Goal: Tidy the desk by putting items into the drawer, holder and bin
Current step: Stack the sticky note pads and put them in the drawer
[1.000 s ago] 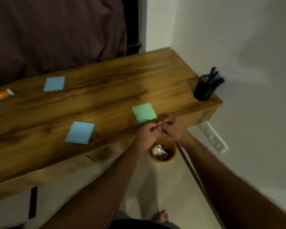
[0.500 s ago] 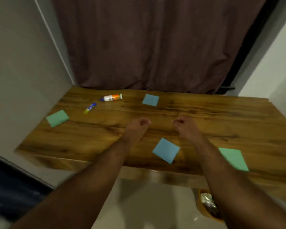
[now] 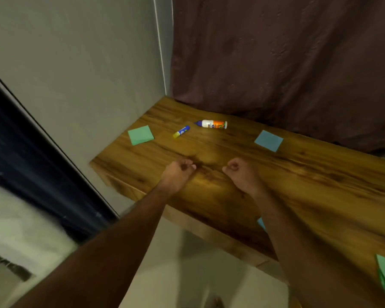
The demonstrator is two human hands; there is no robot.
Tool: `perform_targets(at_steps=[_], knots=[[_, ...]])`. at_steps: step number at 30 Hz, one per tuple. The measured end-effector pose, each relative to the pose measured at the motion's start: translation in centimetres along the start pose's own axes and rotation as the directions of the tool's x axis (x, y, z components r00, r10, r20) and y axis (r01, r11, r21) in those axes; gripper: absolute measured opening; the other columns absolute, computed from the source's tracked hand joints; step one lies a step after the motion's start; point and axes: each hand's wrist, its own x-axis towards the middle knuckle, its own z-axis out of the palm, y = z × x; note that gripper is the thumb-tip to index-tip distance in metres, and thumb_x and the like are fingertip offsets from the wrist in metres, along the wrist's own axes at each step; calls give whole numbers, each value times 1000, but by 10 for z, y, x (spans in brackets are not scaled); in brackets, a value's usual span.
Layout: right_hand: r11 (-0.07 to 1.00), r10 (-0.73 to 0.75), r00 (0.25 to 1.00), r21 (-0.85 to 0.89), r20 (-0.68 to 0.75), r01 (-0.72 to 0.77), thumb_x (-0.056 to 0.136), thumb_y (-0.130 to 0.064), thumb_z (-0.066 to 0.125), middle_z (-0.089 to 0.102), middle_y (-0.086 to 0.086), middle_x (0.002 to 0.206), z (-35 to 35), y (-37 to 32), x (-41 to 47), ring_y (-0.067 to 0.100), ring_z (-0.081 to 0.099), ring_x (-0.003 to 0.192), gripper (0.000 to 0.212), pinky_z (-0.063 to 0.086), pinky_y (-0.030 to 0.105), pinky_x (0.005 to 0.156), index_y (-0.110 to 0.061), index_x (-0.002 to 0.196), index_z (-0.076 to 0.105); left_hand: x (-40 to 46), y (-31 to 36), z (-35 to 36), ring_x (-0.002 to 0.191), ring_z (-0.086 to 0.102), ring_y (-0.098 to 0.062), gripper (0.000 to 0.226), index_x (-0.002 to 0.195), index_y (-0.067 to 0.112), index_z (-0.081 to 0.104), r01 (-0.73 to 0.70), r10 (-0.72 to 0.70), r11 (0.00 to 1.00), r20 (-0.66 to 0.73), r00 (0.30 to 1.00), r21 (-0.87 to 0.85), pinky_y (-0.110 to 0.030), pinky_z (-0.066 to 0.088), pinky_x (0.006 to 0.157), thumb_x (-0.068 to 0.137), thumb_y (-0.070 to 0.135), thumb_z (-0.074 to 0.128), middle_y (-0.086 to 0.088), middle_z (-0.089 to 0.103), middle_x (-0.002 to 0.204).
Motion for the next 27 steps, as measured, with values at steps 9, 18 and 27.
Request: perform_targets(at_steps=[9,18,27], knots=[[999,-48,994,-12,97,49,89,-36,66,64,2,111,35,-10,41,20,60,104,32,49,33,87,-17,114,63,30,-22,-16,107,60,-18,31,121,26,60,101,-104,992,-40,994,-77,-42,53,92,92,38,60,2,63,117],[999,-6,989,53,149,-1,92,-39,62,60,-3,116,71,-52,86,16,57,106,34,49,33,86,-21,121,60,99,-48,-69,110,58,-19,24,116,18,61,106,-118,983,-77,990,-152,-36,50,93,94,27,60,0,63,116],[980,16,991,193,133,-41,90,-31,66,63,4,113,149,-141,156,20,58,107,32,44,30,85,-12,116,62,212,-105,-182,100,66,-33,22,103,15,65,101,-110,993,-187,976,-55,-47,54,90,86,29,64,-14,69,107]])
